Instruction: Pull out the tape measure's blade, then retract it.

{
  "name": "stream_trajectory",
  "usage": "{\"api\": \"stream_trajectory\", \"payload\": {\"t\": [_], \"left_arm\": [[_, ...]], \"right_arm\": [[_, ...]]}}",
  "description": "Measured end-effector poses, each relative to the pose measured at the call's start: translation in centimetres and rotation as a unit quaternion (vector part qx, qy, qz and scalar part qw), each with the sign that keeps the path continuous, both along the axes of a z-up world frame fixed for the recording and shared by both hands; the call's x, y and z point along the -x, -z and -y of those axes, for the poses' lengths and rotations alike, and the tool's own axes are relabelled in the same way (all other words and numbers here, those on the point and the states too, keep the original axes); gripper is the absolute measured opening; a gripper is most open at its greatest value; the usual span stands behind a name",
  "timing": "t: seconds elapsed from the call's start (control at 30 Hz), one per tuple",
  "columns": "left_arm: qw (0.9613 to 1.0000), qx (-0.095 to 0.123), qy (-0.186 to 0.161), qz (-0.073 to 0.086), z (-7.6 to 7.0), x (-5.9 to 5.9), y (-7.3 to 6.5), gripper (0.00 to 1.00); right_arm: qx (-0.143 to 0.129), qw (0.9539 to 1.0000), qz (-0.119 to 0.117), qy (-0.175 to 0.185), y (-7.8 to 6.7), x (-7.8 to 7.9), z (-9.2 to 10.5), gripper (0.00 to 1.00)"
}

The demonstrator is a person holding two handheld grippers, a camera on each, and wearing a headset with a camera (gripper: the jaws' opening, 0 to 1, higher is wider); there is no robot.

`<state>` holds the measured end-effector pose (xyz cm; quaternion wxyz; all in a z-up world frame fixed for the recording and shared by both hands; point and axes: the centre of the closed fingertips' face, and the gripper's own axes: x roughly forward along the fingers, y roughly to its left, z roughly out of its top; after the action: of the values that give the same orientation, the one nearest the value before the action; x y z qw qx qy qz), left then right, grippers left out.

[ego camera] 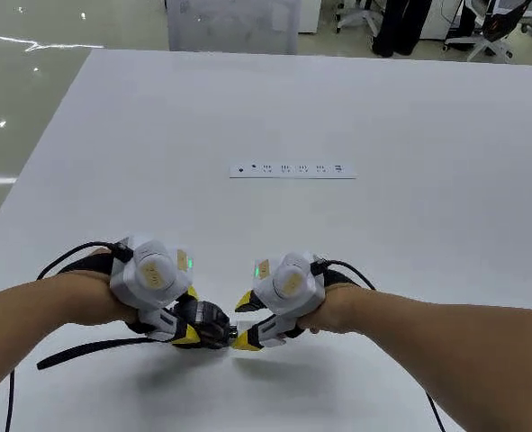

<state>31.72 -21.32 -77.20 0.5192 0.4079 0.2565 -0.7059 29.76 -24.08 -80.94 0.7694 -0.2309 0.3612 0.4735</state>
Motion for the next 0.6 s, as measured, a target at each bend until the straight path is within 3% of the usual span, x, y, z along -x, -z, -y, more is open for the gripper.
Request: {"api": "stream_trajectory", "payload": {"t": [0.1, 0.27, 0.33, 0.4, 0.6], "left_arm": [[1.0, -0.001, -0.002, 0.002, 0.02, 0.02, 0.03, 0.29], [1.0, -0.001, -0.005, -0.003, 0.04, -0.05, 0.06, 0.29], [1.0, -0.002, -0.005, -0.004, 0.06, -0.09, 0.08, 0.29], [1.0, -0.002, -0.005, -0.006, 0.07, -0.03, 0.06, 0.29], [0.9999, 0.001, -0.008, -0.009, 0.12, -0.11, 0.06, 0.29]], "right_arm": [[0.008, 0.9999, -0.004, -0.009, 0.73, 0.36, -0.12, 0.23], [0.022, 0.9996, -0.001, -0.016, 1.28, 0.21, -0.14, 0.19], [0.01, 0.9999, 0.003, 0.003, 0.98, -0.59, -0.48, 0.16], [0.006, 0.9999, -0.01, 0.005, 0.96, -0.55, -0.48, 0.15], [0.005, 0.9999, -0.011, 0.003, 1.01, -0.45, -0.25, 0.12]]}}
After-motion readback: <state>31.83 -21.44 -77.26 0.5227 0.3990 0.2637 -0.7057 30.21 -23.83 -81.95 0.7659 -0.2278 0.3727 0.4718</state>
